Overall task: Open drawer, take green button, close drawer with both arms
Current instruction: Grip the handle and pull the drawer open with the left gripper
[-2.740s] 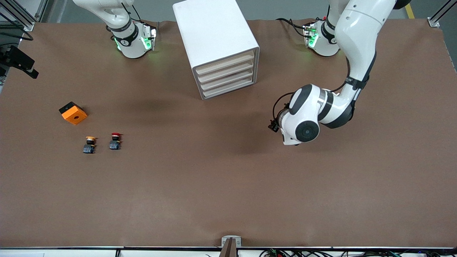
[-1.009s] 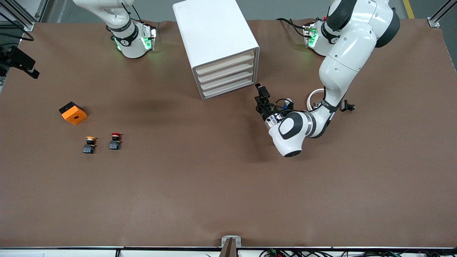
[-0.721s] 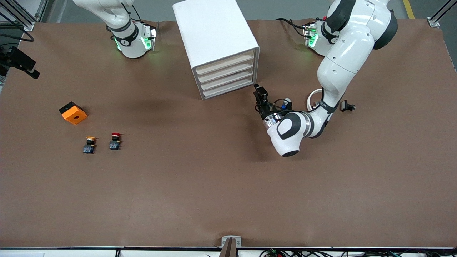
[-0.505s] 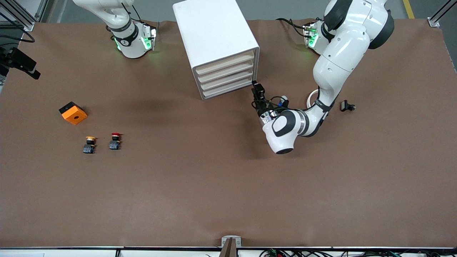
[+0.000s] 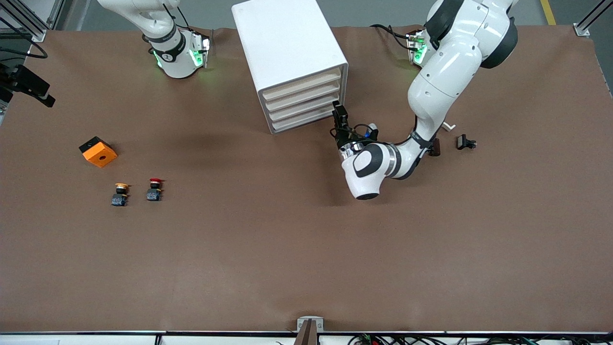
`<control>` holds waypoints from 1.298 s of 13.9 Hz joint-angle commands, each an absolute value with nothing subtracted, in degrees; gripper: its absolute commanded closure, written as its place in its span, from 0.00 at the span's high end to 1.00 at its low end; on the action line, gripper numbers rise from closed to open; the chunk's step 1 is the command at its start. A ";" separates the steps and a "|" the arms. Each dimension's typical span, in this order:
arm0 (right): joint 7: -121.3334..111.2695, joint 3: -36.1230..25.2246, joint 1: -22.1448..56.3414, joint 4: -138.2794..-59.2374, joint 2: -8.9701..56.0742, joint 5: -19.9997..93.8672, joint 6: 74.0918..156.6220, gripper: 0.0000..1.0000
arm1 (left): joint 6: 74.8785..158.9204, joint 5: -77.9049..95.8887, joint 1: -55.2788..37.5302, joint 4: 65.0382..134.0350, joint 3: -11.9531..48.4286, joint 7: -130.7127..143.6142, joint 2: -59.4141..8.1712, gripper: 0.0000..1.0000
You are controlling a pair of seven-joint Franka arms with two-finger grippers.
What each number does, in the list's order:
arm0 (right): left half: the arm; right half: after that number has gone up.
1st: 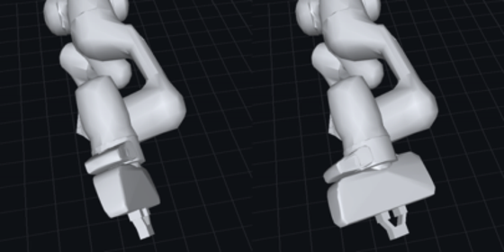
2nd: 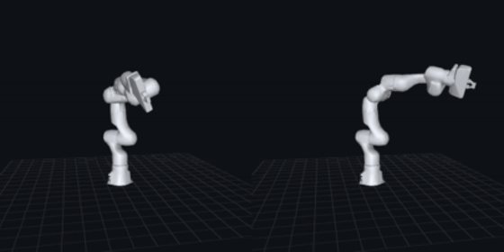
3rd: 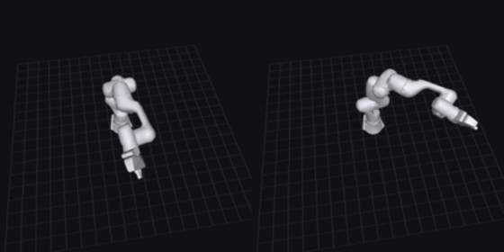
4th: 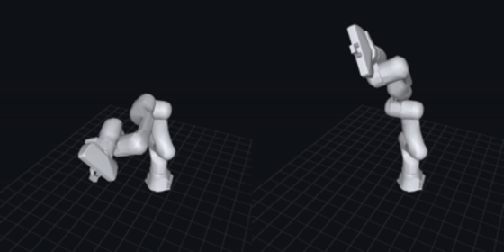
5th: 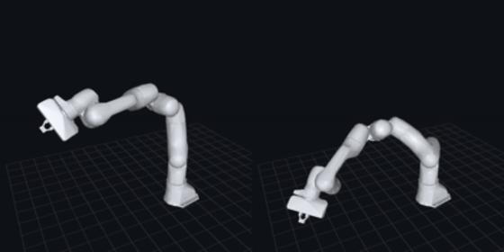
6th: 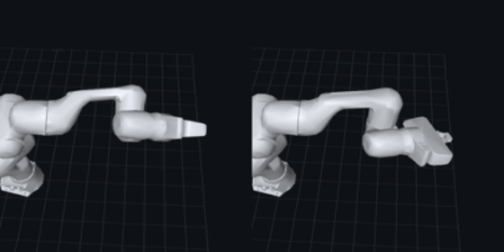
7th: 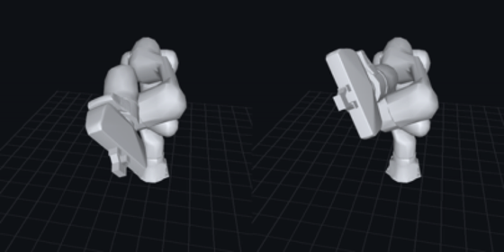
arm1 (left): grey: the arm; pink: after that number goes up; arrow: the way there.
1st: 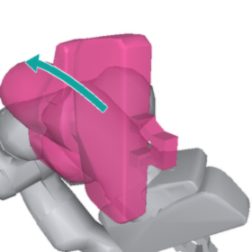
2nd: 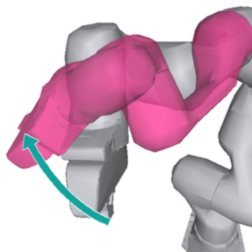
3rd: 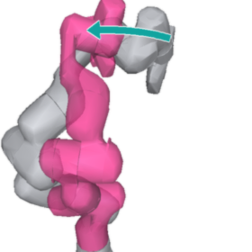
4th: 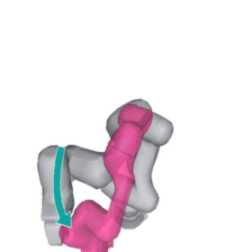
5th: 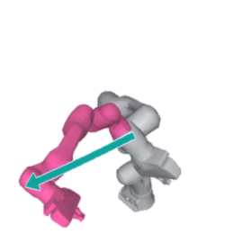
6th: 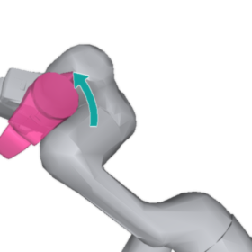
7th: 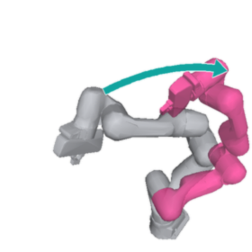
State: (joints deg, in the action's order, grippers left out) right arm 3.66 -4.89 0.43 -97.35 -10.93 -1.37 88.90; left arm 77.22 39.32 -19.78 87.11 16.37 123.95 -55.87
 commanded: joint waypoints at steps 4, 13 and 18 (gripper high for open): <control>4.75 -4.92 0.97 -97.03 -10.90 -1.32 88.94 1.00 | 74.79 40.43 -22.41 87.01 16.52 124.98 -56.51 0.50; 3.87 -4.83 0.97 -96.06 -9.15 -1.67 89.21 1.00 | 74.79 40.34 -22.76 86.66 16.44 125.16 -56.87 0.09; 3.78 -4.75 1.31 -93.36 -3.70 -2.02 90.00 1.00 | 74.88 39.73 -22.33 86.48 15.82 125.16 -57.13 0.13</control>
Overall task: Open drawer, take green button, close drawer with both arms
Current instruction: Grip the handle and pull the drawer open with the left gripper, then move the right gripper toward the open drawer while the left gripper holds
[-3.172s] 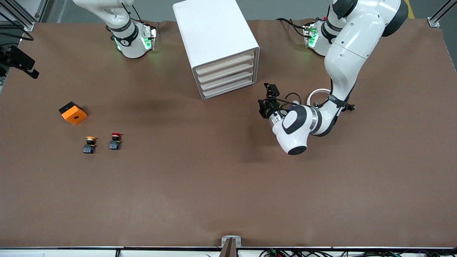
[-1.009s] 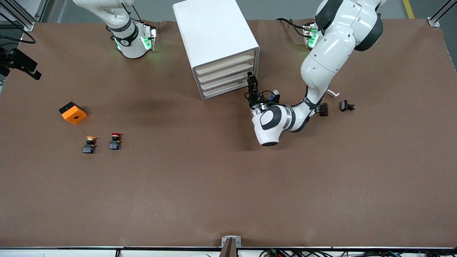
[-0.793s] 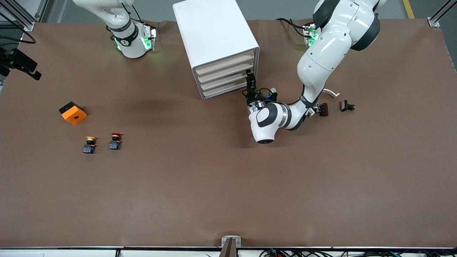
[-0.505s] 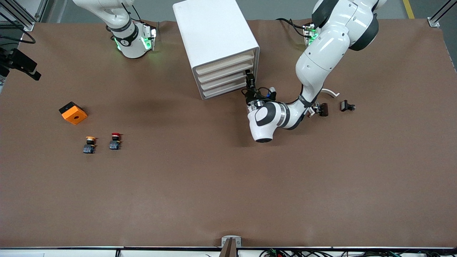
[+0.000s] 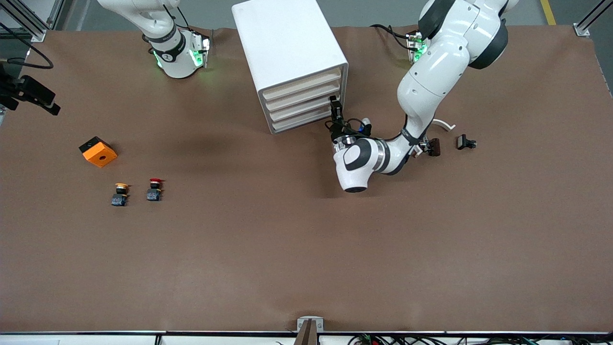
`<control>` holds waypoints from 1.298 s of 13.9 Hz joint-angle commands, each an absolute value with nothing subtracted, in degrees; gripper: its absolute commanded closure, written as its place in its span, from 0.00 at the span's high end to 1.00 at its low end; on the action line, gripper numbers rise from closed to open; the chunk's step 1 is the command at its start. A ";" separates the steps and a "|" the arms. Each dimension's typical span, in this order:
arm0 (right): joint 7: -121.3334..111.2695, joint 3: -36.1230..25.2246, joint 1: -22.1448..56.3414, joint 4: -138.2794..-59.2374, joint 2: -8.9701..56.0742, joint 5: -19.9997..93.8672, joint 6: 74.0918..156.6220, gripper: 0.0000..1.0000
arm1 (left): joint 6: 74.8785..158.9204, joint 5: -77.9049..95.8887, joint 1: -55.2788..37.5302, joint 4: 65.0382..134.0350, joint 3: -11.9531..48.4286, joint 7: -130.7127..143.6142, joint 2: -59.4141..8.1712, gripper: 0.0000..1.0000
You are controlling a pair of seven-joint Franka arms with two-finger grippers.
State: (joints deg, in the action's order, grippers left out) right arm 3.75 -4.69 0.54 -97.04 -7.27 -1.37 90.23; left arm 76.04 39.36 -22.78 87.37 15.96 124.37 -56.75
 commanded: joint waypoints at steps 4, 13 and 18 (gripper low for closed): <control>3.60 -4.83 1.15 -92.02 -1.24 -1.93 90.70 1.00 | 74.97 39.73 -21.62 85.96 13.28 124.81 -57.39 0.14; 3.52 -4.83 1.41 -90.18 5.62 -2.28 90.70 1.00 | 75.06 39.64 -19.60 81.56 8.97 123.93 -58.54 0.14; 4.48 -4.92 1.06 -90.00 7.29 -2.20 90.79 1.00 | 74.97 39.55 -17.23 80.86 8.70 123.93 -58.54 0.14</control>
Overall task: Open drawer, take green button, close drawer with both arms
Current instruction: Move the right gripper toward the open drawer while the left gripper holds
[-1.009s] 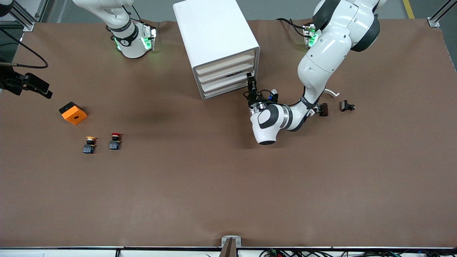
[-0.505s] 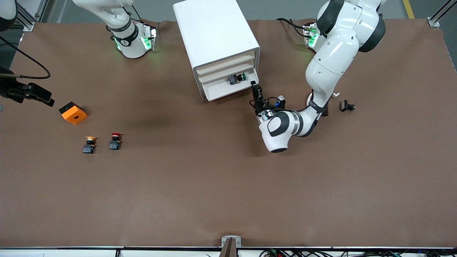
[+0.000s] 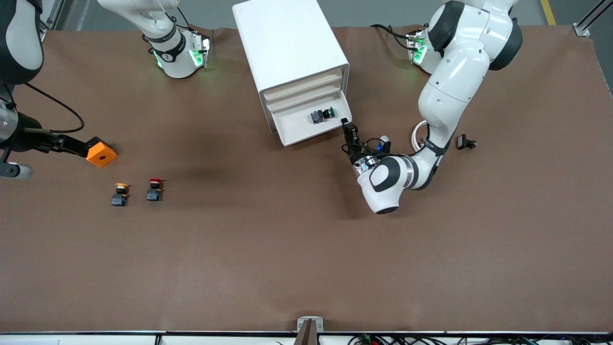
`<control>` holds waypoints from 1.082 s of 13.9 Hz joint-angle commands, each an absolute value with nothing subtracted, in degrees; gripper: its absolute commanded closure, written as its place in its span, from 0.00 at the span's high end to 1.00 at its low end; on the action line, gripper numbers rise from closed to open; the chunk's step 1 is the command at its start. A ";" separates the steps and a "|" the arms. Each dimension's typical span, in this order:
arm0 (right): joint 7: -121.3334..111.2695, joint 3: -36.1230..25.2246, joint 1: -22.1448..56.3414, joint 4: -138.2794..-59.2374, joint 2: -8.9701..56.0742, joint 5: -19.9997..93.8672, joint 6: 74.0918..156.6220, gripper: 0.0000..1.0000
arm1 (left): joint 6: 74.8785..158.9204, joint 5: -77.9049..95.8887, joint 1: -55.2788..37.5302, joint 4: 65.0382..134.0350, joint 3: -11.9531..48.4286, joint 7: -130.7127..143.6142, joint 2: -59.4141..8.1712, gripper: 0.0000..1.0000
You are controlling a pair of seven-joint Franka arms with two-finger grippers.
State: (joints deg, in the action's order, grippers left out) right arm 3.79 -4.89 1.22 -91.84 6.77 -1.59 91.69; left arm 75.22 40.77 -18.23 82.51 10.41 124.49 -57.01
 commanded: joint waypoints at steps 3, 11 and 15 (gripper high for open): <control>8.40 -4.83 2.28 -90.00 7.29 -2.20 90.70 1.00 | 74.62 39.46 -15.91 80.86 8.70 124.01 -58.54 0.14; 58.21 -4.75 19.41 -89.47 7.21 7.09 91.32 1.00 | 74.44 39.55 -14.59 79.54 8.70 124.01 -58.54 0.18; 71.51 -4.75 27.49 -89.47 8.43 7.65 93.43 1.00 | 74.44 39.90 -15.03 79.54 8.79 124.01 -58.54 0.73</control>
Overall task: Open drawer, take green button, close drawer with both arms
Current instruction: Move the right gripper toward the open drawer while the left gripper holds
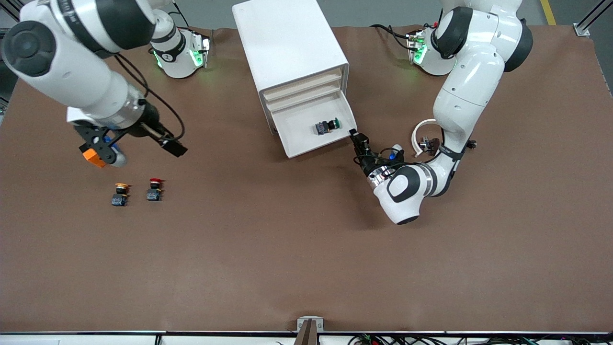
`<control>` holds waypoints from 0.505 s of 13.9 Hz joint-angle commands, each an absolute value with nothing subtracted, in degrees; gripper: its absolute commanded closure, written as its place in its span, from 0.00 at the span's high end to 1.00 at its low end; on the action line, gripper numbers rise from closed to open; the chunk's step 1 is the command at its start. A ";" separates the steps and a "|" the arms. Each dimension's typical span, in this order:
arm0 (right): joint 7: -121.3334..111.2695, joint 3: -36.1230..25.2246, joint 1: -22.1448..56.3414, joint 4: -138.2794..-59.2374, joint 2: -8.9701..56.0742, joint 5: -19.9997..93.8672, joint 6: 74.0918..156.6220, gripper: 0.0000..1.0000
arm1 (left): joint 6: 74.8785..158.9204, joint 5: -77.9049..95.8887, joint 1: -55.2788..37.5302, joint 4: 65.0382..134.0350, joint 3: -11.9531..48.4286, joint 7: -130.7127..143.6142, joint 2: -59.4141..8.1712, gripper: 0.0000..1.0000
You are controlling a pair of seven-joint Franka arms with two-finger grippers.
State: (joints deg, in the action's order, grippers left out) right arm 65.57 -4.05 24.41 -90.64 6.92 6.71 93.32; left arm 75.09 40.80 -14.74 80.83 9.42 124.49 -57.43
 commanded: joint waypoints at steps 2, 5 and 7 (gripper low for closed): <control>79.50 -4.75 32.32 -89.47 9.66 7.47 94.30 1.00 | 74.44 39.99 -15.03 79.54 9.23 123.93 -58.54 1.00; 91.73 -4.75 40.24 -89.47 12.56 6.51 97.38 1.00 | 73.22 40.25 -14.94 79.45 9.67 123.93 -58.10 1.00; 94.82 -4.75 42.88 -89.47 13.70 6.68 97.99 1.00 | 71.90 40.25 -14.42 79.45 11.59 123.93 -57.75 1.00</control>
State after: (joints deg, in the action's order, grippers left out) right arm 91.65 -3.96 41.06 -90.66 12.16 6.68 97.77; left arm 73.87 40.74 -14.81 80.57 9.86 124.13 -57.66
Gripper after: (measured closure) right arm 0.000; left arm 0.013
